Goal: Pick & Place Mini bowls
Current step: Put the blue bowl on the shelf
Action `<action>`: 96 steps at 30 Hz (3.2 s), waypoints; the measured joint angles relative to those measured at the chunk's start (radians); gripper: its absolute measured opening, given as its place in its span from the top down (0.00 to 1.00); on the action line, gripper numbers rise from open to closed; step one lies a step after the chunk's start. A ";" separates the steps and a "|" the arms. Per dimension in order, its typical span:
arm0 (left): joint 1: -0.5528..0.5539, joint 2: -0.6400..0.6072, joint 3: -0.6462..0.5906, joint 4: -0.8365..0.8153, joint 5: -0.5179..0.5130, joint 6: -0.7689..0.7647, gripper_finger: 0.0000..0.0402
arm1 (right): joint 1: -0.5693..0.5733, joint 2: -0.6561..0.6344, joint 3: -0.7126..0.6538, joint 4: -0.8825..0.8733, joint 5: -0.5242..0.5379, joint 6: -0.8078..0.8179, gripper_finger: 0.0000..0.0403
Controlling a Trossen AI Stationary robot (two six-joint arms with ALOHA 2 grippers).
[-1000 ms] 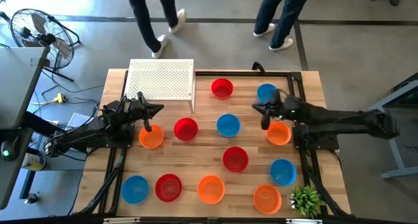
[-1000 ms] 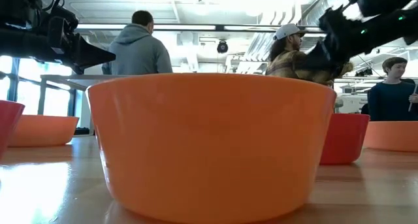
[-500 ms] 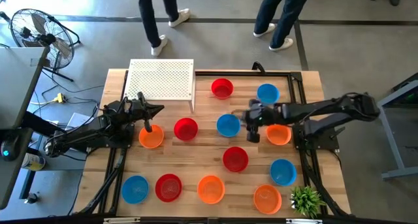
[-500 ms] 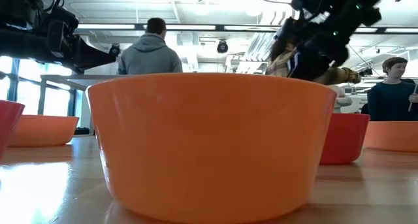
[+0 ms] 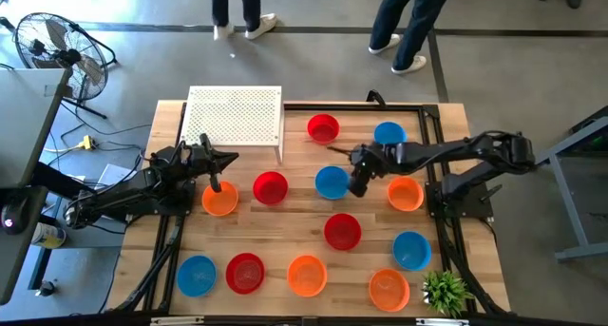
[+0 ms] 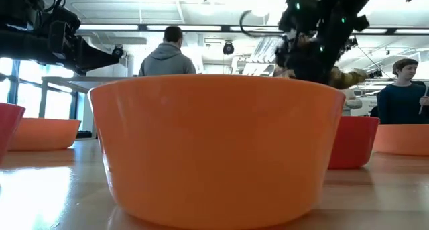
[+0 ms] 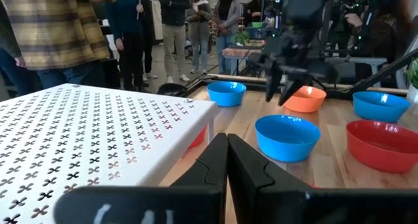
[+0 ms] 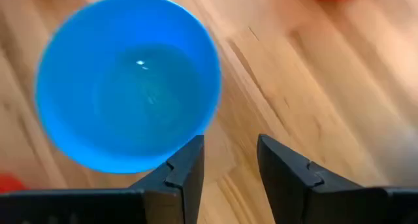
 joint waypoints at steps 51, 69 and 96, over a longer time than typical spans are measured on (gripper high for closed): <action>-0.285 0.602 0.267 0.042 -0.044 0.122 1.00 | 0.024 0.355 0.535 0.013 -0.149 -0.130 1.00; -0.557 1.140 0.718 -0.200 -0.273 0.201 0.81 | 0.025 0.388 0.574 0.029 -0.174 -0.167 1.00; -0.619 1.447 1.003 -0.500 -0.390 0.340 0.88 | 0.041 0.388 0.574 0.088 -0.289 -0.174 0.99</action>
